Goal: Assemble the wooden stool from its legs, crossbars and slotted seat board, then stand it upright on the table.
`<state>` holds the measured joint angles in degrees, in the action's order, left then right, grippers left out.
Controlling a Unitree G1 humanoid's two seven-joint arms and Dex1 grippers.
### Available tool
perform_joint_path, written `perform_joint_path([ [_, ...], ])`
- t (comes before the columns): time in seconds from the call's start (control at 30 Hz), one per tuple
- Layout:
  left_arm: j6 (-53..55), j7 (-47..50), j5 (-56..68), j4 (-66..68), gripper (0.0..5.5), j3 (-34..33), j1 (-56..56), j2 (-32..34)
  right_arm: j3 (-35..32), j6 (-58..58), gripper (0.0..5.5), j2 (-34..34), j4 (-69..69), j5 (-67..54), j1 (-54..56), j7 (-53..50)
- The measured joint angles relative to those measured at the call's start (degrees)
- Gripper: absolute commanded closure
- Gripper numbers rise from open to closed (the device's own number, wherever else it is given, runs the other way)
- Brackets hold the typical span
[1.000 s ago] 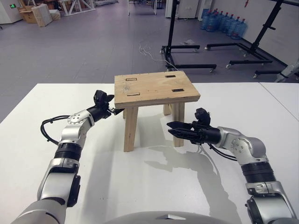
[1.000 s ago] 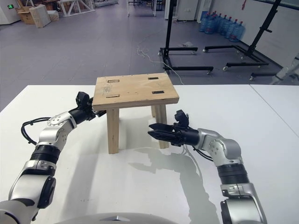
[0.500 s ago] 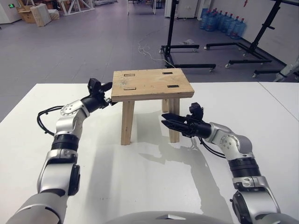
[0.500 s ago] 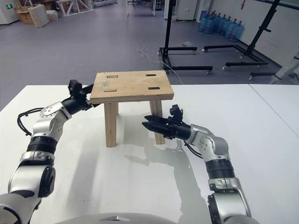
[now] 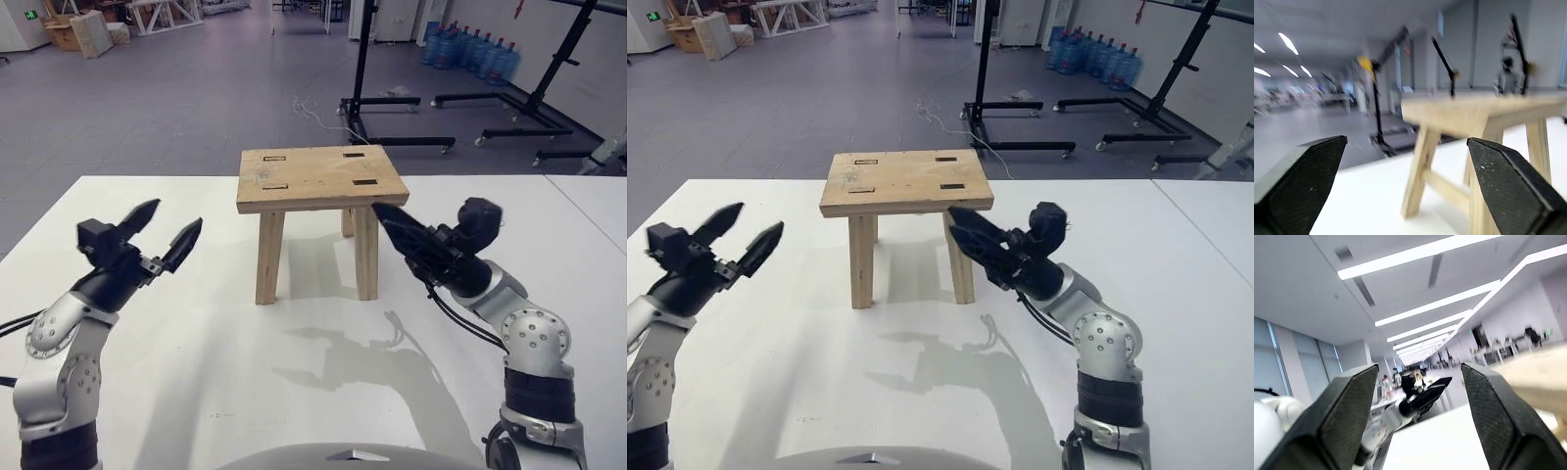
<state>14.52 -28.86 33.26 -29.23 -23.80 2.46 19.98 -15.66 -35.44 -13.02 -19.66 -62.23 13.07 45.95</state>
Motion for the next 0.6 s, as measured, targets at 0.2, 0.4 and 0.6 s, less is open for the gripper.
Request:
perform_joint_path([
  [0.2, -3.38, 16.34, -17.18, -4.2, 1.0, 8.88, -10.77, -4.96, 7.34, 29.62, 2.39, 8.45, 0.25, 34.83, 3.43, -16.61],
  [0.4, -12.89, 22.3, -32.89, 3.64, 1.0, 20.86, -13.7, -8.5, 15.07, 47.85, 2.39, 15.09, 7.06, 53.53, 0.19, -28.06],
  [0.6, -17.65, 24.17, -36.09, 9.28, 1.0, 23.48, -15.32, -10.64, 15.03, 52.67, 2.04, 14.73, 11.24, 55.35, 1.66, -30.84],
])
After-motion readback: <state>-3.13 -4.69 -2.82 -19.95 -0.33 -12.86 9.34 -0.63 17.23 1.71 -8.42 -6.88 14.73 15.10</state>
